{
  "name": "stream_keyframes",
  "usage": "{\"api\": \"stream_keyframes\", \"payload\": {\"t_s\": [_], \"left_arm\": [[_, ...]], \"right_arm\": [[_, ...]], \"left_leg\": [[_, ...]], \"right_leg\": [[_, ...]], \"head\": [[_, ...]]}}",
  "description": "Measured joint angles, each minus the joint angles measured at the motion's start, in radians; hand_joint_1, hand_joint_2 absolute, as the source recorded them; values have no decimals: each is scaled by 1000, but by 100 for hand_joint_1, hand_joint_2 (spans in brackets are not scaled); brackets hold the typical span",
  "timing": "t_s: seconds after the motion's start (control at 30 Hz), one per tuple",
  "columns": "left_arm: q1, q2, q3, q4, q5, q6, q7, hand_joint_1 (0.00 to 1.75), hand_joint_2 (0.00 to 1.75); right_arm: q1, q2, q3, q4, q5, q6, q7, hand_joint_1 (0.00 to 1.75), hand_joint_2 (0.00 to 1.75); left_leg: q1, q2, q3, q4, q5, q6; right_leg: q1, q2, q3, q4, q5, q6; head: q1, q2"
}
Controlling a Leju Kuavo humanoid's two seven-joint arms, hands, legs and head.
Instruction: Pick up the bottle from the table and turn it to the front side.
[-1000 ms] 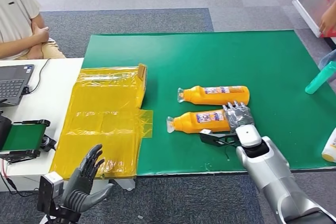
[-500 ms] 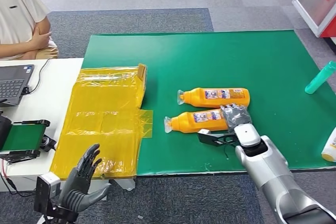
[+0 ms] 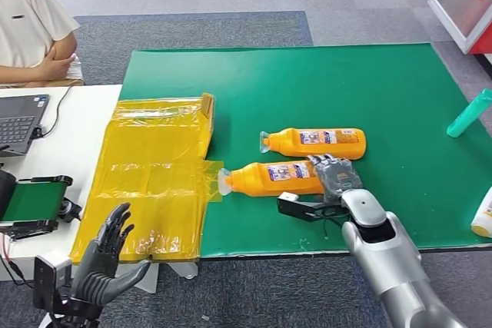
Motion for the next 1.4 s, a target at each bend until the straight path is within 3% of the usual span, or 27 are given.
{"api": "stream_keyframes", "payload": {"t_s": [0.2,0.67,0.87,1.17,1.3,1.4], "left_arm": [[-4,-5,20,-10,0,-4,0,0,175],[-8,-11,36,-13,-3,-7,0,0,175],[-21,-30,53,-45,31,-42,0,0,175],[-85,-58,58,-99,-7,53,-15,0,175],[-125,-65,44,-115,-11,78,-44,0,175],[-159,-66,11,-147,0,96,-13,0,175]], "right_arm": [[43,13,-33,-98,-6,8,-5,175,175],[74,23,-57,-165,-50,9,-33,175,175],[184,75,-76,-322,-218,25,-75,175,175],[349,196,-85,-570,-723,77,-159,175,175],[379,210,-51,-651,-776,44,-163,175,175],[375,216,-33,-705,-807,45,-138,175,175]], "left_leg": [[0,0,0,0,0,0],[0,0,0,0,1,0],[0,0,-1,0,0,0],[0,0,-1,0,0,0],[0,0,-1,0,0,0],[0,0,0,0,0,0]], "right_leg": [[0,0,0,0,0,0],[0,0,0,0,0,0],[0,0,-1,0,0,0],[0,0,-1,0,0,0],[0,0,-1,0,0,0],[0,0,0,0,1,0]], "head": [[0,0],[0,0],[0,0],[0,0],[0,0],[0,0]]}}
